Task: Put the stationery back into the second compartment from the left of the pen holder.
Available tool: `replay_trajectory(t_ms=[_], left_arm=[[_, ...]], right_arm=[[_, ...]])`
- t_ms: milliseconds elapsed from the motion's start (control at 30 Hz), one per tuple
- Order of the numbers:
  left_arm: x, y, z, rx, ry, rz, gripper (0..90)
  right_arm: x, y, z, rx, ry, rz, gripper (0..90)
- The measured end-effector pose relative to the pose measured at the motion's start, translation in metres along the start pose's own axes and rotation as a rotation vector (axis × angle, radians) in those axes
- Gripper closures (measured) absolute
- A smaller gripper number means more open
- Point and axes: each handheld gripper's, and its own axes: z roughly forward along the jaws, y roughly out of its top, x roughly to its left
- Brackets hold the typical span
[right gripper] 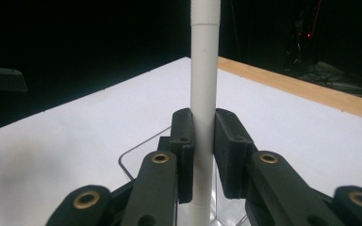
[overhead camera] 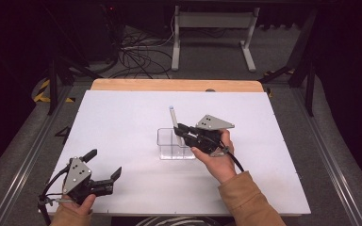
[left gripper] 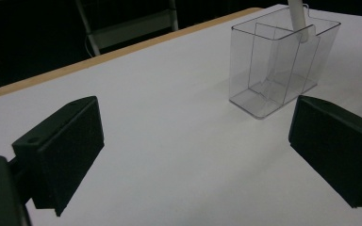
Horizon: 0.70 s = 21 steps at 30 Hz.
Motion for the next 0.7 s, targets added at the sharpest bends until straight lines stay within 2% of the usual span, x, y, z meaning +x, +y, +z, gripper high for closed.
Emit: replay_trajectory(t_ms=[267,600,700], left_arm=[[0.0002,0.0000,0.0003,-0.003,-0.001,-0.002,4.6],[0.0009,-0.0001,0.0003,-0.001,-0.001,0.002,4.6],[0.0010,-0.0002,0.0002,-0.001,-0.002,-0.001,4.6]], right_arm=[[-0.0001,-0.0046,0.0031,0.051,-0.002,0.011,79.2],[-0.0016,-0.0084,0.0017,0.082,-0.002,0.037,78.8],[-0.0021,-0.0082,0.0020,0.083,0.016,0.040,72.8]])
